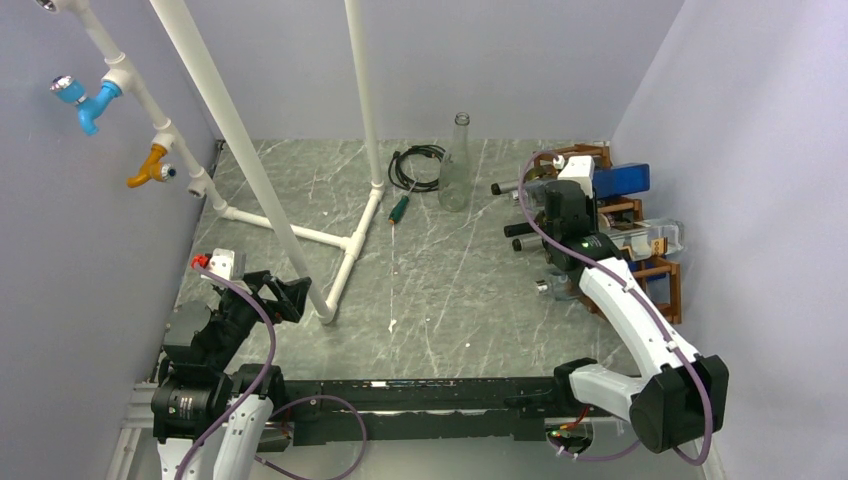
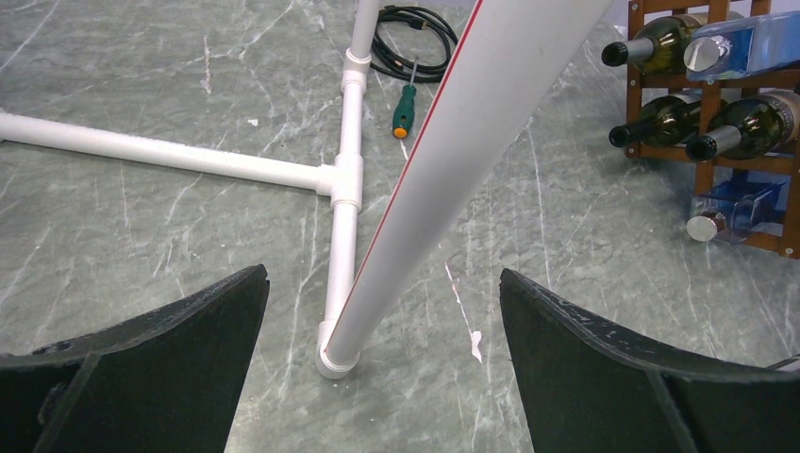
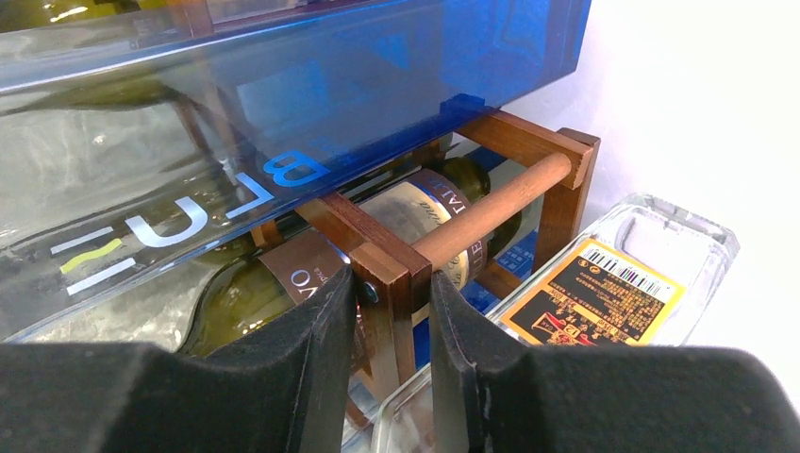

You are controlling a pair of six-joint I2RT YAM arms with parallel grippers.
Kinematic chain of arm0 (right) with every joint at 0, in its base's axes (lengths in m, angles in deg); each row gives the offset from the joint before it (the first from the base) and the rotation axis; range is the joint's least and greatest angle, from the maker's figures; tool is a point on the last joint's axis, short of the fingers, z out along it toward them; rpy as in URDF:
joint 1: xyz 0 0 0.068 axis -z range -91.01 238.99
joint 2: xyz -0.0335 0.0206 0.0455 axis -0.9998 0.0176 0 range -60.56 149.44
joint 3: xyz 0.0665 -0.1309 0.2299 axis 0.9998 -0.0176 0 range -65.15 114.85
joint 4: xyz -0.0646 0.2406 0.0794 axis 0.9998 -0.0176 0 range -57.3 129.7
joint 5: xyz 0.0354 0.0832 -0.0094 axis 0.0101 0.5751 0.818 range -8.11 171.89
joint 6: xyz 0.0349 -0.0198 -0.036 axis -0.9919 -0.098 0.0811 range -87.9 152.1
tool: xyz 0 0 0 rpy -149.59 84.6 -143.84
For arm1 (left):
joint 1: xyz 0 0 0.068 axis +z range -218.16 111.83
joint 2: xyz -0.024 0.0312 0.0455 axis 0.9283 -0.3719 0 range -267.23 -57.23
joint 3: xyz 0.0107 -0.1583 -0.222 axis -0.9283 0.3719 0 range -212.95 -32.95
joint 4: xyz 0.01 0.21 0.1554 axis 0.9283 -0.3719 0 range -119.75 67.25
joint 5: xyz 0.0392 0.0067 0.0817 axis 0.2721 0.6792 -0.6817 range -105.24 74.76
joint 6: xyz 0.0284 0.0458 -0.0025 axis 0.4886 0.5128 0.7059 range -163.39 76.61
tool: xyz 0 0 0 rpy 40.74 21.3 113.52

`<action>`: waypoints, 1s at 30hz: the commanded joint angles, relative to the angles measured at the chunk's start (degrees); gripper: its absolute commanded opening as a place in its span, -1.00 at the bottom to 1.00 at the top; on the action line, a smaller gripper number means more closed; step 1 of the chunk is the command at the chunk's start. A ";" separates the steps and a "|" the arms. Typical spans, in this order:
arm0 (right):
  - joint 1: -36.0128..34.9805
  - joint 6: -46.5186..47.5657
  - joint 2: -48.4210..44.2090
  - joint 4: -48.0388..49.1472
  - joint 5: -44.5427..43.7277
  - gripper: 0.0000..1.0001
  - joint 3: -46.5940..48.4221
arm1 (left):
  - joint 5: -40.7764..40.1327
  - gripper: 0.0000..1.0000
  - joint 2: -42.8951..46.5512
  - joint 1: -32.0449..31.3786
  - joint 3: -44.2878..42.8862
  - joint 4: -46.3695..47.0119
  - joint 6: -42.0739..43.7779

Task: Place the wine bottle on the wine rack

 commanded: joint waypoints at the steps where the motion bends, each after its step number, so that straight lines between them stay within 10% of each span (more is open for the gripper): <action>1: -1.97 -0.83 3.67 5.18 11.99 -0.88 1.03 | 0.55 0.97 0.20 -0.27 -0.81 1.93 -0.26; 19: -1.96 0.89 10.71 13.16 10.82 -0.85 3.86 | 0.30 0.97 -0.07 -0.36 -0.89 1.76 -0.28; 25: -1.96 0.48 8.65 9.87 12.76 -0.09 6.43 | 0.29 0.97 -0.07 -0.36 -0.81 1.84 -0.27; 30: -2.10 -0.87 5.90 5.45 14.01 0.09 11.50 | 0.32 0.97 -0.26 -0.36 -0.78 1.94 -0.28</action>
